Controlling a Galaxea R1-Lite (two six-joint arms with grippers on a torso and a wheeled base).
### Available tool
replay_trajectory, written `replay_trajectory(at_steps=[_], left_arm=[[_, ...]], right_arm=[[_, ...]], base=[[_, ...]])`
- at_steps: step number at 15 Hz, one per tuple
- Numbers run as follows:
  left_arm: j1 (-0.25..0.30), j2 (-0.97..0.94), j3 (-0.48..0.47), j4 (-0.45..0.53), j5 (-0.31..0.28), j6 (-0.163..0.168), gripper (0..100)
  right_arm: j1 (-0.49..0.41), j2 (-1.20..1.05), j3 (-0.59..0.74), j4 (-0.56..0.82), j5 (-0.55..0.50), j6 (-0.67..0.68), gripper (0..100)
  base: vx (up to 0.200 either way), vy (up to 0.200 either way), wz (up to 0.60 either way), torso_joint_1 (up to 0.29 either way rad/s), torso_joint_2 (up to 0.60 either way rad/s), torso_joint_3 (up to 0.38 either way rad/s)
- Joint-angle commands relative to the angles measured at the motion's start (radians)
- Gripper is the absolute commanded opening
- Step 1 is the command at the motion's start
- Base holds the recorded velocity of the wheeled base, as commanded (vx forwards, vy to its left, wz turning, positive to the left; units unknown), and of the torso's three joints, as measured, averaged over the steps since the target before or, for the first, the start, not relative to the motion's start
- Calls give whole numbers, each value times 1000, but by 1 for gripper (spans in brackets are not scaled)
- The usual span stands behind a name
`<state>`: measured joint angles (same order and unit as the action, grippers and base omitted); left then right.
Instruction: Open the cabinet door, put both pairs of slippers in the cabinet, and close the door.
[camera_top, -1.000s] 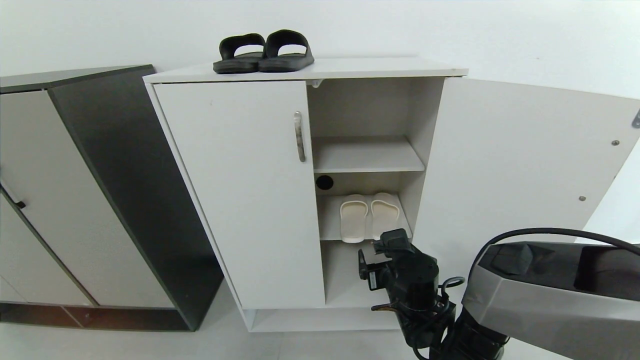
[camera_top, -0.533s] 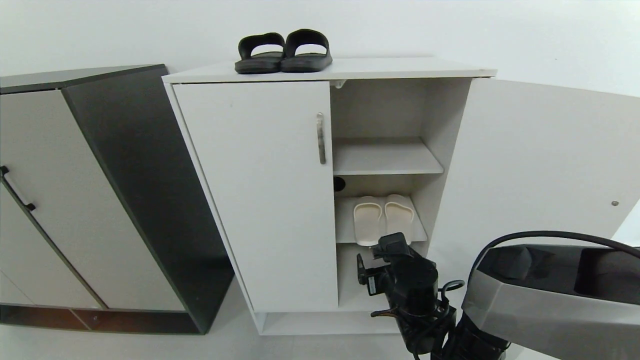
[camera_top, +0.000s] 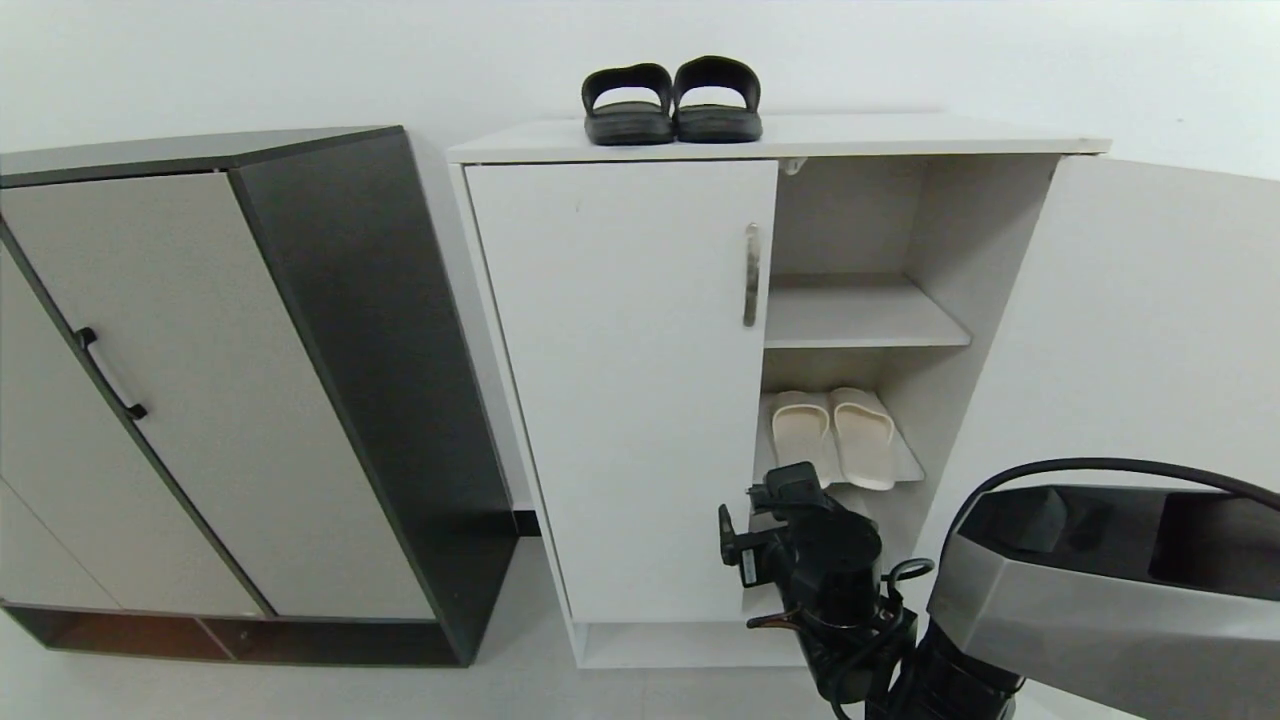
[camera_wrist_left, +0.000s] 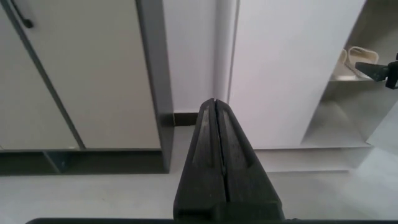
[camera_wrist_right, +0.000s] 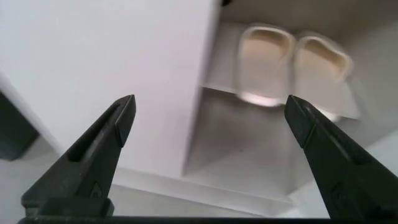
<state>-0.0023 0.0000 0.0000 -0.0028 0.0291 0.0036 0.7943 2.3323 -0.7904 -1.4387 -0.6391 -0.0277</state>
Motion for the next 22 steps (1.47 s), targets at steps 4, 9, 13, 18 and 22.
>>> replay_trajectory(at_steps=[4, 9, 13, 18, 22], left_arm=[[-1, 0, 0, 0, -2, -1, 0], [-1, 0, 0, 0, -2, -1, 0], [1, 0, 0, 0, -3, 1, 0], [-1, 0, 0, 0, -3, 1, 0], [1, 0, 0, 0, -3, 1, 0]], right_arm=[[0, 5, 0, 1, 1, 2, 100], [-1, 5, 30, -25, 36, -3, 100], [-3, 4, 31, -25, 52, -3, 100], [-1, 7, 33, -29, 53, -3, 100], [0, 10, 39, -29, 62, -6, 100]], base=[[0, 100, 0, 0, 1, 0], [0, 0, 0, 0, 0, 0], [0, 0, 0, 0, 0, 0], [0, 0, 0, 0, 0, 0], [0, 0, 0, 0, 0, 0]])
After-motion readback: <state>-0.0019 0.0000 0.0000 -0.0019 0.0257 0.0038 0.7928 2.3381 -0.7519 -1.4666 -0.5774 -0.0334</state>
